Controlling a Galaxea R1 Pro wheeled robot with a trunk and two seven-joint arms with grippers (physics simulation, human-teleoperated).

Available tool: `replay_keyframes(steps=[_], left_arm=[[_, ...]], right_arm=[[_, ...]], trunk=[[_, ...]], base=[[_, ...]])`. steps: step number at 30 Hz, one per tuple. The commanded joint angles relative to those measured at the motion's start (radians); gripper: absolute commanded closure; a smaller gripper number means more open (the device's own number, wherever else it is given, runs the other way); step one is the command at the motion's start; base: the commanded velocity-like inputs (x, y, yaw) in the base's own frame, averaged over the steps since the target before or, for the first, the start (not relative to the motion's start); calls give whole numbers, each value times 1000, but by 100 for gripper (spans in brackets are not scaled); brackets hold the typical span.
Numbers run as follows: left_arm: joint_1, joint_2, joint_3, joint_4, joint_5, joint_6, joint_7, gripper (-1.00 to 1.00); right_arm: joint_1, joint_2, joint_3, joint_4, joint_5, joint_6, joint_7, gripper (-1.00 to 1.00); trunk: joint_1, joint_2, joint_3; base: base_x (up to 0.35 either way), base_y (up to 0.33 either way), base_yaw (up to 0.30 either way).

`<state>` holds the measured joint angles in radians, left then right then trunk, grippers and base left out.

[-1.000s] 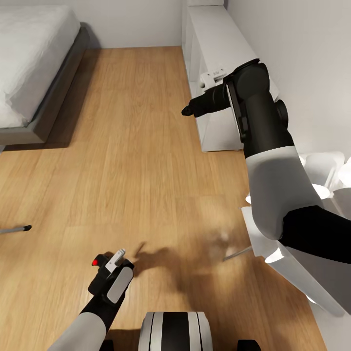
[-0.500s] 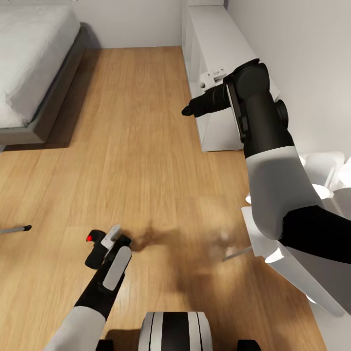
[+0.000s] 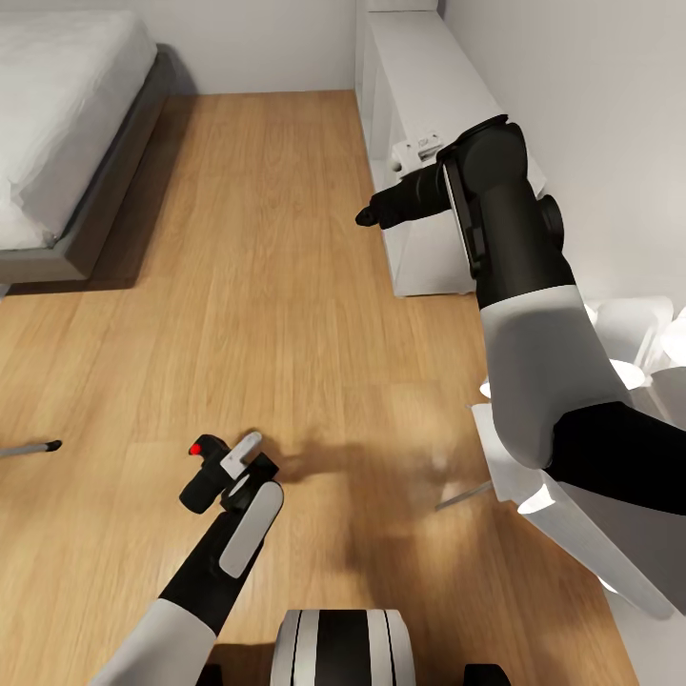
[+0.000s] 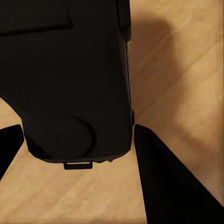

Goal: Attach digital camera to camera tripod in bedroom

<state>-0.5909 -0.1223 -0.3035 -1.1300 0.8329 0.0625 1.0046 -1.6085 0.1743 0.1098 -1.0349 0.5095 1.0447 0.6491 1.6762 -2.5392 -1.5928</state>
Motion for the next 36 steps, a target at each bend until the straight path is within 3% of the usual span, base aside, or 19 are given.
replay_keyframes(steps=[1, 27, 34, 35, 36], left_arm=[[-1, 0, -1, -2, -1, 11, 6, 100], [0, 12, -4, -13, 1, 32, 5, 100], [-1, 61, -33, -33, 0, 186, -43, 100], [0, 86, -44, -49, 1, 254, -82, 100], [0, 169, -57, -82, 8, 415, -237, 100]], right_arm=[[-1, 0, 0, -1, 10, 2, 9, -100], [-1, 0, -2, -2, 10, 2, 7, -100], [-1, 0, -2, -2, 10, 2, 7, -100], [-1, 0, -2, -2, 10, 2, 7, -100], [0, 0, -2, -2, 10, 2, 7, -100]], trunk=[[0, 0, -1], [0, 0, -1], [0, 0, -1], [0, 0, -1], [0, 0, -1]], base=[[0, 0, 0], [0, 0, 0], [0, 0, 0], [0, 0, 0], [0, 0, 0]])
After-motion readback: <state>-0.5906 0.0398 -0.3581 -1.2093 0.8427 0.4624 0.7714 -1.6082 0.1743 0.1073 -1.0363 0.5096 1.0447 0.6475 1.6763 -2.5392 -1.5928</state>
